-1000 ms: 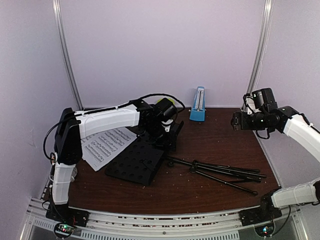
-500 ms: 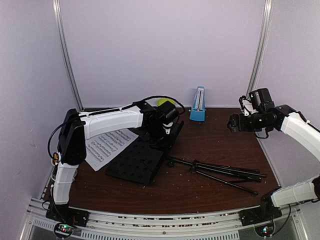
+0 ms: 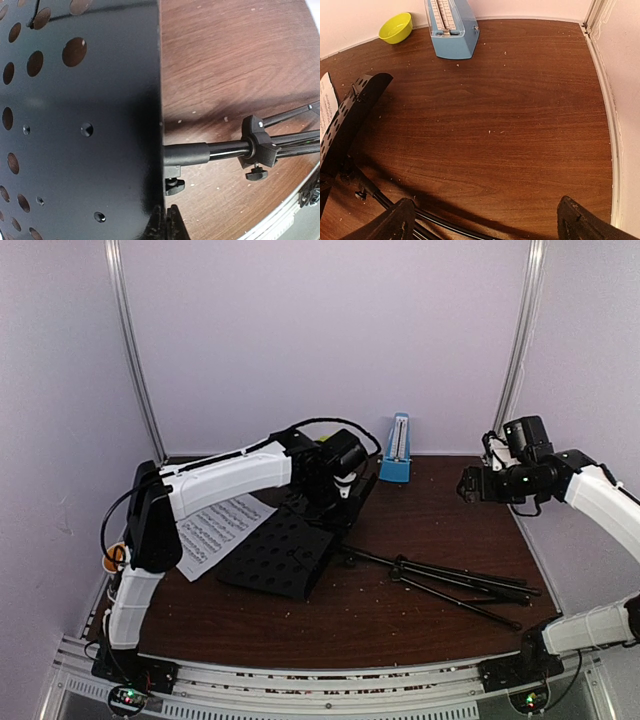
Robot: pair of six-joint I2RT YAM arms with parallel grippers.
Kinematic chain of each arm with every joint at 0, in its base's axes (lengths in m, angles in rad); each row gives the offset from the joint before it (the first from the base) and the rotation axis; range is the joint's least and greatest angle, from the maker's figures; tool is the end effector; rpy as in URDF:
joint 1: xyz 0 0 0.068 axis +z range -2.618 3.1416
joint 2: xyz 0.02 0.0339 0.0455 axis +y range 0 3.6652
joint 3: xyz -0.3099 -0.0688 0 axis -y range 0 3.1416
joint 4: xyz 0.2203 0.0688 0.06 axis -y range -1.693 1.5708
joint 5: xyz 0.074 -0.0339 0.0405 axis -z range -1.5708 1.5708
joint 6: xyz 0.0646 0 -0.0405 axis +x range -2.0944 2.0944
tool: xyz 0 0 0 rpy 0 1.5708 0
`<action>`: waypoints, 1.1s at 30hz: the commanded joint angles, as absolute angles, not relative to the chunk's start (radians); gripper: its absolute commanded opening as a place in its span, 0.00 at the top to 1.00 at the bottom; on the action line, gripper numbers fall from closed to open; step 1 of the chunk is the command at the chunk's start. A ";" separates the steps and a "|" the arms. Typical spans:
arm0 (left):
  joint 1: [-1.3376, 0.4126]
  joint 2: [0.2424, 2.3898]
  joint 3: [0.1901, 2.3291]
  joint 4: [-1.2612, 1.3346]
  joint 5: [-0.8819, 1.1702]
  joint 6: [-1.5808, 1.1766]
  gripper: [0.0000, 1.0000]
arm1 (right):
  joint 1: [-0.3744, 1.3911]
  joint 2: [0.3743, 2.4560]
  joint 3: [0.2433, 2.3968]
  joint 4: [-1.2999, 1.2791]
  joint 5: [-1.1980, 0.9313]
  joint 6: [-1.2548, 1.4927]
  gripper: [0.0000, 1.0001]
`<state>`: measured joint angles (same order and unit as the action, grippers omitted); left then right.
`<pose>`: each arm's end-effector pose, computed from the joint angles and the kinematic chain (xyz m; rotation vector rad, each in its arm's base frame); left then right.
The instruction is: Set up the instrument practice props
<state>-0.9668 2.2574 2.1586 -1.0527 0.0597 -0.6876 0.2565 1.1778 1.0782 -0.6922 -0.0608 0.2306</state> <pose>0.2796 -0.4121 0.2647 0.4157 2.8276 -0.5054 0.2155 0.0606 0.3390 -0.0606 2.3813 0.3061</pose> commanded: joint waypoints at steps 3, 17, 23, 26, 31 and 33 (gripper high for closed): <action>-0.986 2.150 2.281 -0.985 0.018 -0.595 1.00 | 0.228 1.113 1.092 -0.662 -0.145 0.264 0.00; -1.006 2.043 2.425 -1.083 -0.209 -0.374 1.00 | 0.188 1.043 1.091 -0.606 -0.222 0.320 0.00; -1.053 1.962 2.443 -1.089 -0.432 -0.161 1.00 | 0.185 1.013 1.087 -0.549 -0.250 0.346 0.00; -1.066 1.915 2.451 -1.041 -0.517 -0.047 1.00 | 0.186 1.012 1.091 -0.521 -0.293 0.351 0.00; -1.128 1.776 2.307 -0.712 -0.596 0.280 1.00 | 0.185 1.001 1.091 -0.445 -0.369 0.381 0.00; -1.163 1.726 2.218 -0.550 -0.620 0.439 1.00 | 0.184 0.995 1.085 -0.407 -0.399 0.396 0.00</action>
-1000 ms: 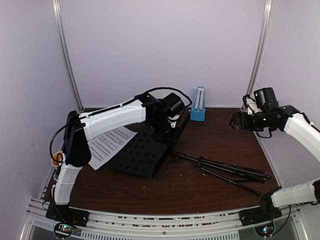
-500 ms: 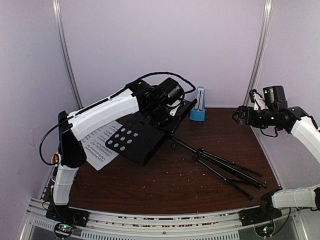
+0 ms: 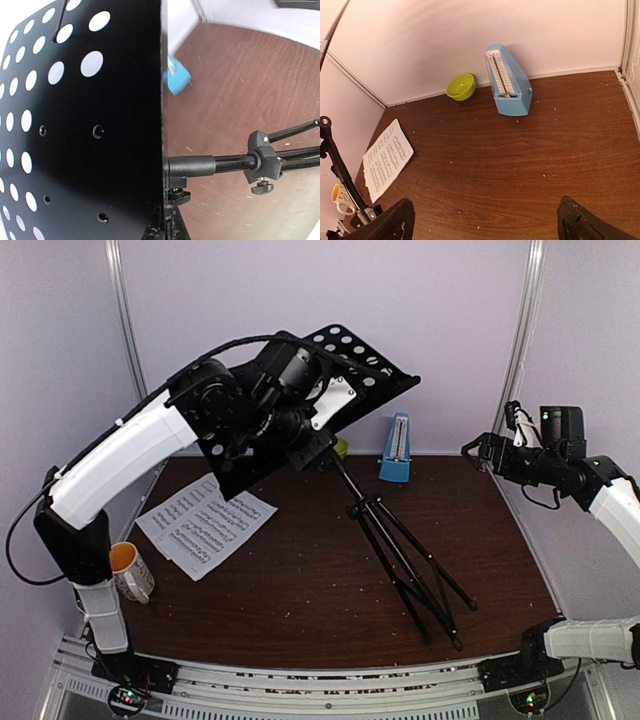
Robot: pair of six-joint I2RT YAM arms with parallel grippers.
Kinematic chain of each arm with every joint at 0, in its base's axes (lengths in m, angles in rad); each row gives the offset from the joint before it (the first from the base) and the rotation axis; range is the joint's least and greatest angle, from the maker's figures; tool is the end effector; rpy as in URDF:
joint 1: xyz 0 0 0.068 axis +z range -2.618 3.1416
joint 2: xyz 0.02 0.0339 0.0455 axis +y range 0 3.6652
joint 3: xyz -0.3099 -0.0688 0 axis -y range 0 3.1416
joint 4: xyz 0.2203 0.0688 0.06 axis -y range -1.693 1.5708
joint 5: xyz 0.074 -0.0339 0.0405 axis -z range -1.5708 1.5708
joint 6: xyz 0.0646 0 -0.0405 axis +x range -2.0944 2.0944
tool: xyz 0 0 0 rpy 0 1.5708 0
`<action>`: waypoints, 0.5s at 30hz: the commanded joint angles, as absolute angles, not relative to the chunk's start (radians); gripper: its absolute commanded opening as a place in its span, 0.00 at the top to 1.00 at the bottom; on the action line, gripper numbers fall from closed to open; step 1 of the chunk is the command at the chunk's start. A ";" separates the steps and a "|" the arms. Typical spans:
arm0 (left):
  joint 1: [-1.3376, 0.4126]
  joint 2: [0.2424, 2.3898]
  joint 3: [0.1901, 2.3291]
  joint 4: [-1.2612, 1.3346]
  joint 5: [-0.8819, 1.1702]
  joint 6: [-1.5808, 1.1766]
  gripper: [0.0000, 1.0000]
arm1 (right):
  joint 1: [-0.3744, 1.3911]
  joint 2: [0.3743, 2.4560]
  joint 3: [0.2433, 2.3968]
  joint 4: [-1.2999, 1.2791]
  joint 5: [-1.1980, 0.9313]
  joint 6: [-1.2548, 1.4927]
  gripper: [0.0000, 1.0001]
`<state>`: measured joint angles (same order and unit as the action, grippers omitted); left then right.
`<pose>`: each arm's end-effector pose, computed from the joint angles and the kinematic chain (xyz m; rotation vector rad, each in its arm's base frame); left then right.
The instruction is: Set up the instrument practice props
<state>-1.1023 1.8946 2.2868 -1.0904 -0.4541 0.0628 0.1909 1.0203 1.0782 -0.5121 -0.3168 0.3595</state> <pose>0.2061 -0.3445 0.4621 1.0009 1.9451 -0.0675 0.1886 0.0569 0.3909 -0.0313 2.0651 0.6647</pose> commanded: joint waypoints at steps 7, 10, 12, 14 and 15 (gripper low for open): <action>-1.224 1.705 2.204 -0.343 -0.573 0.746 1.00 | 0.184 0.995 1.060 -0.234 -0.625 0.474 0.00; -1.236 1.670 2.157 -0.292 -0.480 0.820 1.00 | 0.186 1.000 1.011 -0.093 -0.768 0.560 0.00; -1.241 1.629 2.089 -0.237 -0.402 0.867 1.00 | 0.195 1.003 0.967 0.048 -0.859 0.642 0.00; -1.241 1.588 2.013 -0.171 -0.338 0.892 1.00 | 0.212 1.003 0.927 0.168 -0.933 0.724 0.00; -1.241 1.571 1.985 -0.150 -0.308 0.895 1.00 | 0.222 1.002 0.909 0.219 -0.955 0.753 0.00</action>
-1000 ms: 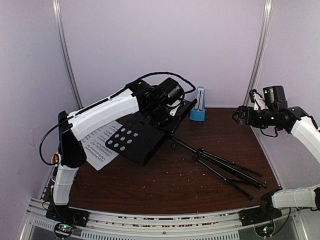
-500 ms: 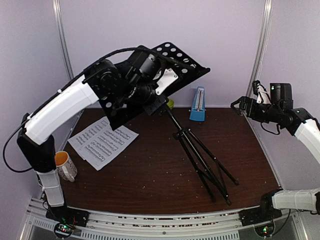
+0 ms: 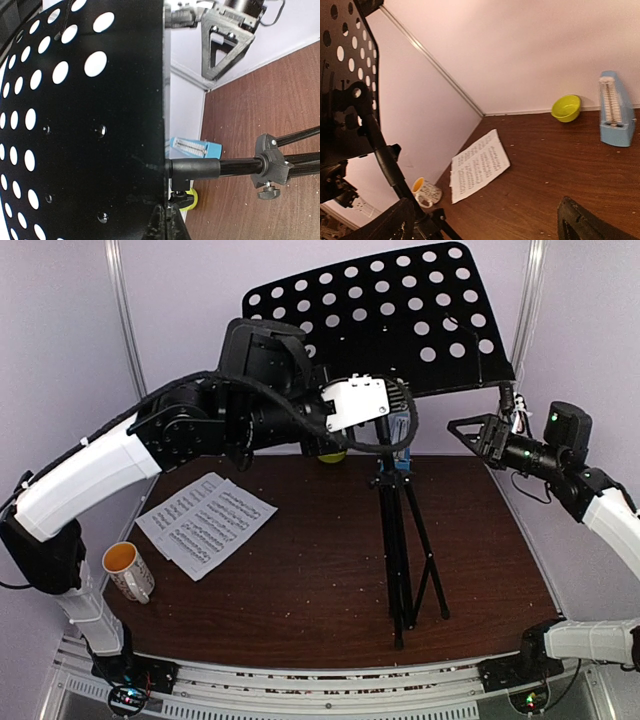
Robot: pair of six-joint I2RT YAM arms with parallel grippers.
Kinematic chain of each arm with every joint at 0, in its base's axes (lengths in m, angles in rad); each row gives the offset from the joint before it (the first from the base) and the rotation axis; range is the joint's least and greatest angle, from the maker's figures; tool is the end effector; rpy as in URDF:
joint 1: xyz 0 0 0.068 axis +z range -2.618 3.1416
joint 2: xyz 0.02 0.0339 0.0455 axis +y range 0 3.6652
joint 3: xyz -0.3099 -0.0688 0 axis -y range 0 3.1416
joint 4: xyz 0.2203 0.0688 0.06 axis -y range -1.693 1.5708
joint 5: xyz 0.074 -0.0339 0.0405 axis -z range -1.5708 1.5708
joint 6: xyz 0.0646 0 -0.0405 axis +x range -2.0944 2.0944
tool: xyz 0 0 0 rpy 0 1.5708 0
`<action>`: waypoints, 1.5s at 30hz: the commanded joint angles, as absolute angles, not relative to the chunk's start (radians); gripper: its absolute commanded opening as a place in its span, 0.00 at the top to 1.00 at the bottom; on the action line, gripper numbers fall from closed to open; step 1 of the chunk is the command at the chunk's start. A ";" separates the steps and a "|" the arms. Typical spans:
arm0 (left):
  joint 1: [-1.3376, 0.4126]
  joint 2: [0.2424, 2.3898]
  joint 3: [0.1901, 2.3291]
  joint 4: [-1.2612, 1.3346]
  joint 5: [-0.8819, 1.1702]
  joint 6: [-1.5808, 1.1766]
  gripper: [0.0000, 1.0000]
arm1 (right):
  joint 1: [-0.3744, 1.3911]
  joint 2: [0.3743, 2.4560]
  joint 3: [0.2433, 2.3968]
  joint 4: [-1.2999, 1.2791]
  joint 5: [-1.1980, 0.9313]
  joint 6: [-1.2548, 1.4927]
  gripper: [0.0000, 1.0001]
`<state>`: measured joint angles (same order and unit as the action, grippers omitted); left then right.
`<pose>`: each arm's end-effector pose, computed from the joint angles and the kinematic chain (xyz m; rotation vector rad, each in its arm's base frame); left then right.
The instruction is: Set up the instrument practice props
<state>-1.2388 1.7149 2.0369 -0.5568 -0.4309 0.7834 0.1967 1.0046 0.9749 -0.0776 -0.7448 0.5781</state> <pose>0.1505 -0.3538 0.5159 1.3287 1.1907 0.0617 0.1842 0.0814 0.4155 -0.2626 1.7773 1.1883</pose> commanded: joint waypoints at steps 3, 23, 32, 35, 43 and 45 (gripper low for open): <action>-1.242 1.536 1.956 -0.138 -0.236 0.883 1.00 | 0.254 1.003 0.893 0.298 -1.010 0.782 0.01; -1.243 1.515 1.942 -0.181 -0.030 0.824 1.00 | 0.468 1.001 0.977 0.102 -0.976 0.635 0.12; -1.243 1.518 1.926 -0.183 0.013 0.805 1.00 | 0.514 1.025 0.978 0.191 -0.943 0.666 0.26; -1.243 1.518 1.924 -0.183 0.022 0.801 1.00 | 0.538 1.041 0.979 0.214 -0.932 0.670 0.31; -1.243 1.518 1.915 -0.178 0.030 0.802 1.00 | 0.582 1.083 0.997 0.251 -0.908 0.675 0.41; -1.243 1.518 1.913 -0.178 0.029 0.804 1.00 | 0.589 1.091 1.002 0.253 -0.902 0.676 0.44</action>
